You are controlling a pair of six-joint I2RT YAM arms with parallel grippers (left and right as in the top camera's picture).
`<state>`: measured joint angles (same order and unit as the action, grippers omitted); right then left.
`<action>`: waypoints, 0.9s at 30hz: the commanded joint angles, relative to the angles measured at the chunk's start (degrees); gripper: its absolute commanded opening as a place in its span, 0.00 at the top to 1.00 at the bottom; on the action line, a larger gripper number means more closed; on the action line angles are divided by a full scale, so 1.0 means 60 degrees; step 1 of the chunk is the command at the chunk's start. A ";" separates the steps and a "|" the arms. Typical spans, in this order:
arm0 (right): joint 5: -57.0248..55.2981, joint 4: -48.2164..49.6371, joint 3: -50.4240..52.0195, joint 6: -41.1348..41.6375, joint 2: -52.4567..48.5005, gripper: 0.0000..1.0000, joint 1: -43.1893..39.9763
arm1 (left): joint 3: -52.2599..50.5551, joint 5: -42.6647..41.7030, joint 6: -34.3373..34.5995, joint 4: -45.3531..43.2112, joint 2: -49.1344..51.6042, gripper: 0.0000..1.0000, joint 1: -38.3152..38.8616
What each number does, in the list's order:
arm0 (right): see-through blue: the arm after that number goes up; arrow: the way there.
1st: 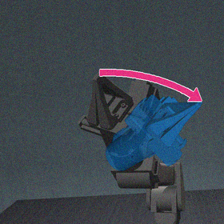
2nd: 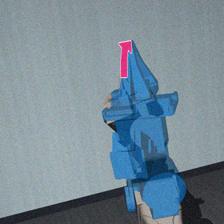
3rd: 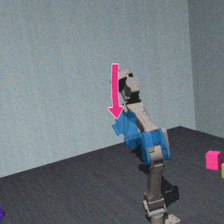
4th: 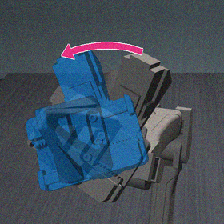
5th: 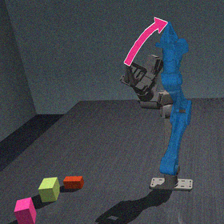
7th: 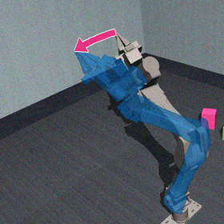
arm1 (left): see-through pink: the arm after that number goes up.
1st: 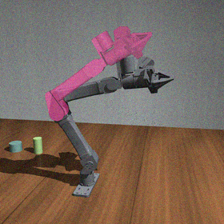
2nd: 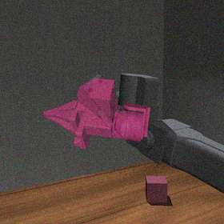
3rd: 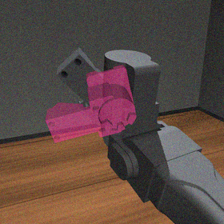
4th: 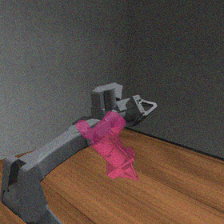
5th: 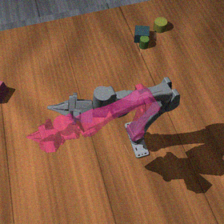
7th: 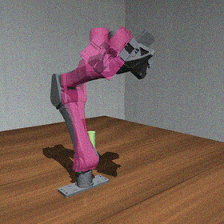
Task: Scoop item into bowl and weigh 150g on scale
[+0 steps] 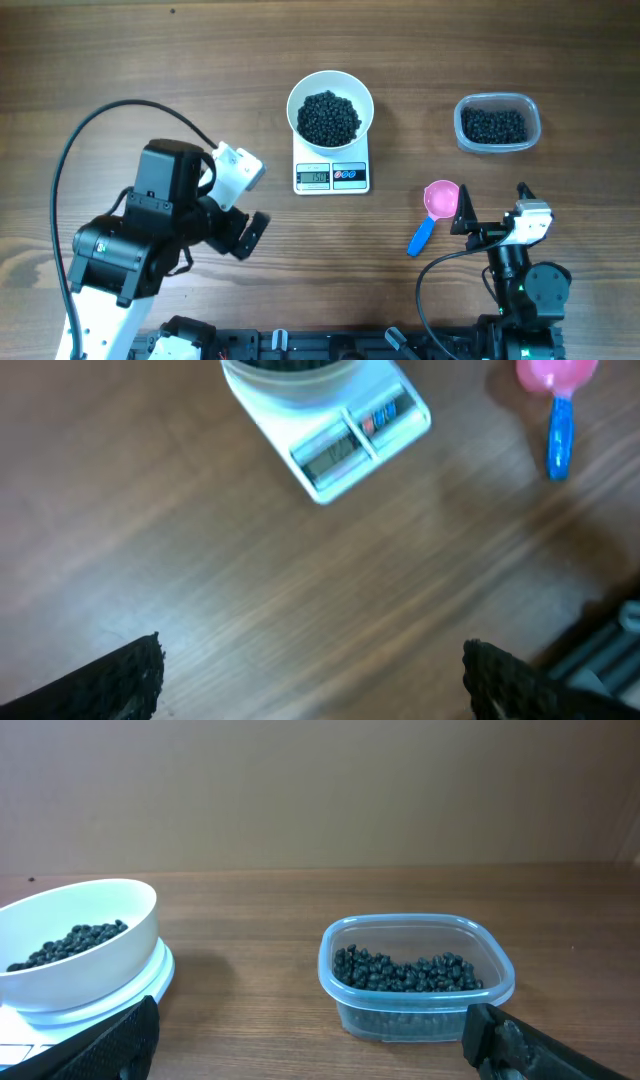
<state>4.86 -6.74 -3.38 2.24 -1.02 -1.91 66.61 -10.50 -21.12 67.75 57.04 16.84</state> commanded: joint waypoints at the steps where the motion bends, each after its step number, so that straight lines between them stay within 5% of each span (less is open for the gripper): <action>1: 0.0004 0.0036 0.0025 -0.0127 0.0135 0.00 0.0022 | 0.0120 0.0084 -0.0189 -0.0477 -0.1005 0.00 -0.0069; 5: 0.0000 0.0036 0.0022 -0.0120 0.0135 0.00 0.0022 | -0.0678 0.0164 0.1253 -0.1333 -0.2557 0.00 -0.0838; 12: 0.0000 0.0036 0.0022 -0.0124 0.0135 0.00 0.0022 | -0.4630 -0.0499 0.3927 -0.5705 -0.5723 0.00 -0.2626; 20: 0.0000 0.0036 0.0022 -0.0124 0.0135 0.00 0.0022 | -0.8200 -0.0007 0.4688 -0.8972 -0.8204 0.00 -0.2790; 27: 0.0000 0.0036 0.0025 -0.0124 0.0135 0.00 0.0022 | -0.9023 0.0197 0.5464 -0.9224 -0.8990 0.00 -0.2790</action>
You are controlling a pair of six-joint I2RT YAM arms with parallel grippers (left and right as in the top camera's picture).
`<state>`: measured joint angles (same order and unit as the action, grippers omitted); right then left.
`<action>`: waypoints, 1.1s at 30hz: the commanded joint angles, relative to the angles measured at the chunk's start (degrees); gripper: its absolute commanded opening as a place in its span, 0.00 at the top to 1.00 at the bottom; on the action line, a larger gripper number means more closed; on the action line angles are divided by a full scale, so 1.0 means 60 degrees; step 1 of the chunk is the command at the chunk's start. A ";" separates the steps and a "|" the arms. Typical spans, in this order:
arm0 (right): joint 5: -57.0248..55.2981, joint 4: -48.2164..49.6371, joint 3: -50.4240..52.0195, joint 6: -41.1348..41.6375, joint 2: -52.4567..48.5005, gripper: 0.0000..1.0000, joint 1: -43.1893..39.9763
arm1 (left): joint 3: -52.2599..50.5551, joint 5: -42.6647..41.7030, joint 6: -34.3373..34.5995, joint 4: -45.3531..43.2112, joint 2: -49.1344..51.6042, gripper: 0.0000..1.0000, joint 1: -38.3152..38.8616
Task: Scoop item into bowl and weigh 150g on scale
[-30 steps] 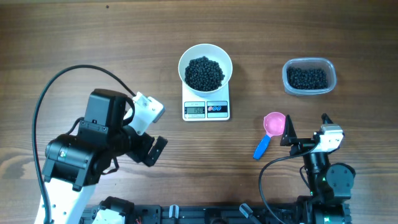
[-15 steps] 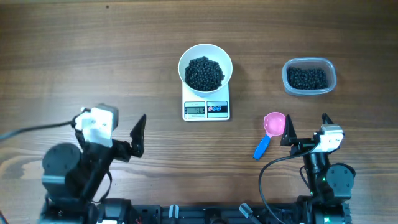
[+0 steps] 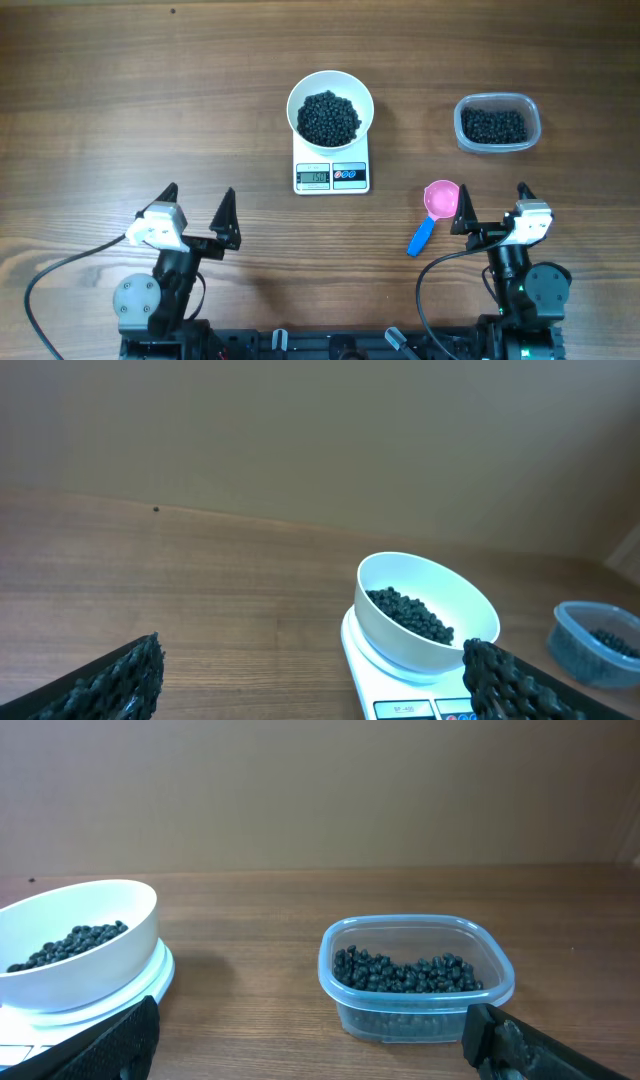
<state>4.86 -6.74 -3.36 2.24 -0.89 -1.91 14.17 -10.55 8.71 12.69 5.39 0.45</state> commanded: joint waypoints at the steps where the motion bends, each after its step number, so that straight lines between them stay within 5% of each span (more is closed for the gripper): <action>1: 0.0000 0.0036 0.0018 -0.0124 0.0113 0.00 0.0022 | -0.0357 0.0251 0.0492 -0.0051 -0.0484 0.00 -0.0058; 18: 0.0000 0.0036 0.0018 -0.0120 0.0113 0.00 0.0022 | -0.1453 0.1206 0.2361 -0.1126 -0.0874 0.00 -0.0058; 22: 0.0000 0.0036 0.0018 -0.0120 0.0113 0.01 0.0022 | -0.2295 0.1206 0.2379 -0.2463 -0.0874 0.00 -0.0044; 30: 0.0000 0.0036 0.0018 -0.0124 0.0113 0.00 0.0022 | -0.2310 0.1625 0.2339 -0.1490 -0.0874 0.00 -0.0033; 33: 0.0000 0.0036 0.0018 -0.0124 0.0113 0.00 0.0022 | -0.2310 0.1592 0.1413 -0.1366 -0.0874 0.00 -0.0033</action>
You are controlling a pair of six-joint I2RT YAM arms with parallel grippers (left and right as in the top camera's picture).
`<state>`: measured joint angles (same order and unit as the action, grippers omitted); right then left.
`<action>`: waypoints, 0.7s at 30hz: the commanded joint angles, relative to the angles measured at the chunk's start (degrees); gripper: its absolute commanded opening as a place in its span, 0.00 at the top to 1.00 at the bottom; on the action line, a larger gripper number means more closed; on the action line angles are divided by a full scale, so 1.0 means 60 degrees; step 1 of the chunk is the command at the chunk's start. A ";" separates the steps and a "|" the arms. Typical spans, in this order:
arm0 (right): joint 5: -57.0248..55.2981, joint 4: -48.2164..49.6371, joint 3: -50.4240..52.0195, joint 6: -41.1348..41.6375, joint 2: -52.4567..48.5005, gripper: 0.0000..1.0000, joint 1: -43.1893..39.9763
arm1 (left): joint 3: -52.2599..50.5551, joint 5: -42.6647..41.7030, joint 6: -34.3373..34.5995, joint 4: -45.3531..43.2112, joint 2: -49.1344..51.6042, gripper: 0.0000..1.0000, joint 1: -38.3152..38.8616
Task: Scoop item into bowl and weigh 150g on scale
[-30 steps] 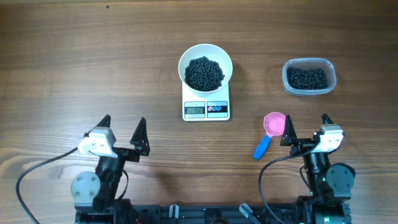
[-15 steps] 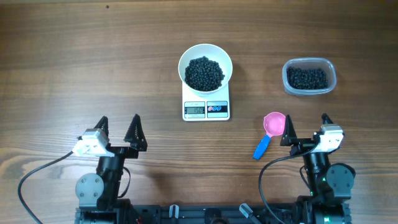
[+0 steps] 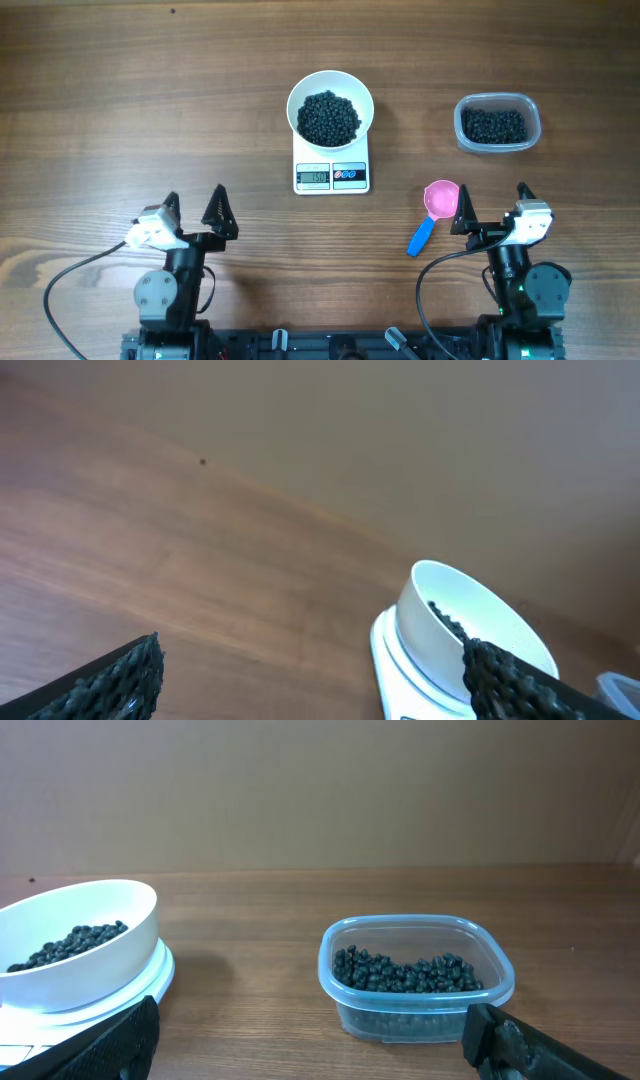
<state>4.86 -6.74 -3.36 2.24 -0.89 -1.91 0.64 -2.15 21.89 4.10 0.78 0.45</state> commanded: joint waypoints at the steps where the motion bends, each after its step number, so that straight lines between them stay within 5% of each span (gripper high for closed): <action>1: 0.0000 0.0036 0.0018 -0.0124 0.0113 0.00 0.0022 | -0.0055 0.0197 -0.1060 0.0066 -0.0106 0.00 -0.0033; 21: 0.0000 0.0036 0.0018 -0.0124 0.0113 0.00 0.0022 | -0.0055 0.0197 -0.1045 0.0044 -0.0106 0.00 -0.0033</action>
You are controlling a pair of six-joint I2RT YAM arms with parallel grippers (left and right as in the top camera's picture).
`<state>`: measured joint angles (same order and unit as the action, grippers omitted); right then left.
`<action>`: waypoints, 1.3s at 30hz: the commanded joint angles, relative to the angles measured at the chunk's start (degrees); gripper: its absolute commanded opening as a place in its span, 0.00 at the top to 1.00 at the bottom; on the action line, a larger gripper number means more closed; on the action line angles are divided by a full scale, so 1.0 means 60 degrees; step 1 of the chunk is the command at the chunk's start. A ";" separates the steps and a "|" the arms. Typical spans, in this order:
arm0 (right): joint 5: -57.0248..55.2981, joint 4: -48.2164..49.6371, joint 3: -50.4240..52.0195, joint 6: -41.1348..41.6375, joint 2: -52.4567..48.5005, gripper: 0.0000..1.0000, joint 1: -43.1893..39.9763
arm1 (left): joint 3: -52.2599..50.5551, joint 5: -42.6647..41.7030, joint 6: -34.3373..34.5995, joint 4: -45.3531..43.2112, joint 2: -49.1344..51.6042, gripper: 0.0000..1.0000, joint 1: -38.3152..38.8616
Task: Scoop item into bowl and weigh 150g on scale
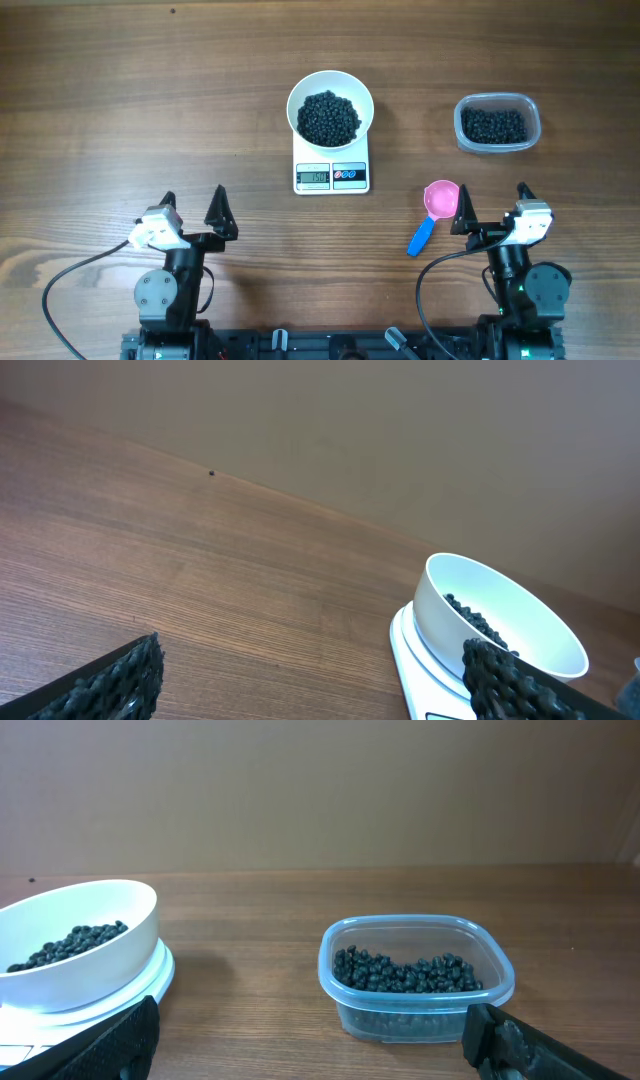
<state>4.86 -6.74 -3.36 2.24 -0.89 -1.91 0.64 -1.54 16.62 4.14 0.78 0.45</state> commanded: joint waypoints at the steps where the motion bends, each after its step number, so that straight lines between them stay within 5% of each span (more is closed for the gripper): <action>1: 0.0000 0.0036 0.0018 -0.0127 0.0113 0.00 0.0022 | -0.0055 0.0095 -0.0168 0.0036 -0.0106 0.00 -0.0033; 39: 0.0000 0.0036 0.0018 -0.0124 0.0113 0.00 0.0022 | -0.0055 0.0095 -0.0168 0.0033 -0.0106 0.00 0.0208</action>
<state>4.86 -6.74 -3.36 2.24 -0.89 -1.91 0.64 -1.54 16.62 4.14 0.78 1.76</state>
